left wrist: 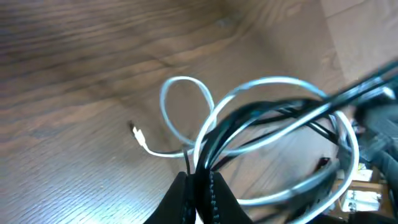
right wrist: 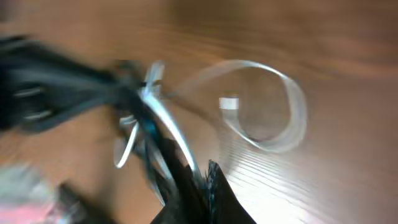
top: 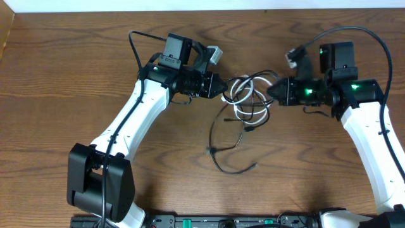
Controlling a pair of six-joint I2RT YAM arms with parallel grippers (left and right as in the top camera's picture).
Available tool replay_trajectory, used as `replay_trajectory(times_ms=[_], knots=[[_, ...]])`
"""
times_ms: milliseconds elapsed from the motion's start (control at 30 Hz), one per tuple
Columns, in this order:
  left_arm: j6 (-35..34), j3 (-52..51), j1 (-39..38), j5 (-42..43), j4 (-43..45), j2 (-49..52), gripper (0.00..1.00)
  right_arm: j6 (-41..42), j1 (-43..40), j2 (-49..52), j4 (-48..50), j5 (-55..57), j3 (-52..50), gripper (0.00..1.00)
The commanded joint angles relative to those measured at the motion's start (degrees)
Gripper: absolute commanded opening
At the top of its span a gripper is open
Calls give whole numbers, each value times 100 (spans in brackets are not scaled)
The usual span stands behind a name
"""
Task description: Untangle cables
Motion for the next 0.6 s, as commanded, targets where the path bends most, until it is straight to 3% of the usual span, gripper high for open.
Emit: replay_trajectory(times_ms=[0, 200, 433, 533, 567], knots=[[-37, -46, 74, -658, -26, -37, 7, 787, -48, -42, -382, 2653, 74, 1], [-297, -35, 72, -1344, -7, -776, 8, 1515, -46, 74, -754, 4144, -22, 1], [-702, -35, -286, -1086, 162, -2024, 7, 1631, -46, 592, -461, 3860, -205, 4], [-702, -35, -437, -1084, 332, -2382, 7, 1333, -46, 839, -411, 3501, -205, 18], [-704, -35, -476, -1082, 437, -2516, 7, 1226, -52, 922, -409, 3364, -205, 36]])
